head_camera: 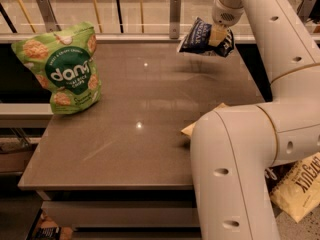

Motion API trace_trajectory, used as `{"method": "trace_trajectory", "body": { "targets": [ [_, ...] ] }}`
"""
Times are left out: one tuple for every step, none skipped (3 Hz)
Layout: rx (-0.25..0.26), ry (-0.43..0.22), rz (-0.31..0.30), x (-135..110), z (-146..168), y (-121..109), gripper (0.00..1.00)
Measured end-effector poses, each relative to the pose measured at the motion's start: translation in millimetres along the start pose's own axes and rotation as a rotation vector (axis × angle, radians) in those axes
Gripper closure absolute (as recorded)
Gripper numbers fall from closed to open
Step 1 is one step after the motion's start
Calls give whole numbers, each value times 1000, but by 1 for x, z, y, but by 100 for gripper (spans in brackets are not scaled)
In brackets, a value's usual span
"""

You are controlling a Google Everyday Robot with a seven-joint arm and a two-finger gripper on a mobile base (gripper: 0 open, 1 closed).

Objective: Move blue chip bag near green rice chip bag

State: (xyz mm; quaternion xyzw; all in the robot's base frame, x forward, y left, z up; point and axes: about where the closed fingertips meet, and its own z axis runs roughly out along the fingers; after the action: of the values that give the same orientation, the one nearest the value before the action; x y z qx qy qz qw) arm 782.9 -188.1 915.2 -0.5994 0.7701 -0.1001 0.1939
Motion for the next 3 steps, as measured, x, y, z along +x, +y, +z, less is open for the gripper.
{"method": "trace_trajectory", "body": {
  "targets": [
    [2, -34, -22, -5, -22, 3, 100],
    [-6, -76, -64, -17, -47, 12, 100],
    [1, -102, -95, -27, -69, 17, 100]
  ]
}}
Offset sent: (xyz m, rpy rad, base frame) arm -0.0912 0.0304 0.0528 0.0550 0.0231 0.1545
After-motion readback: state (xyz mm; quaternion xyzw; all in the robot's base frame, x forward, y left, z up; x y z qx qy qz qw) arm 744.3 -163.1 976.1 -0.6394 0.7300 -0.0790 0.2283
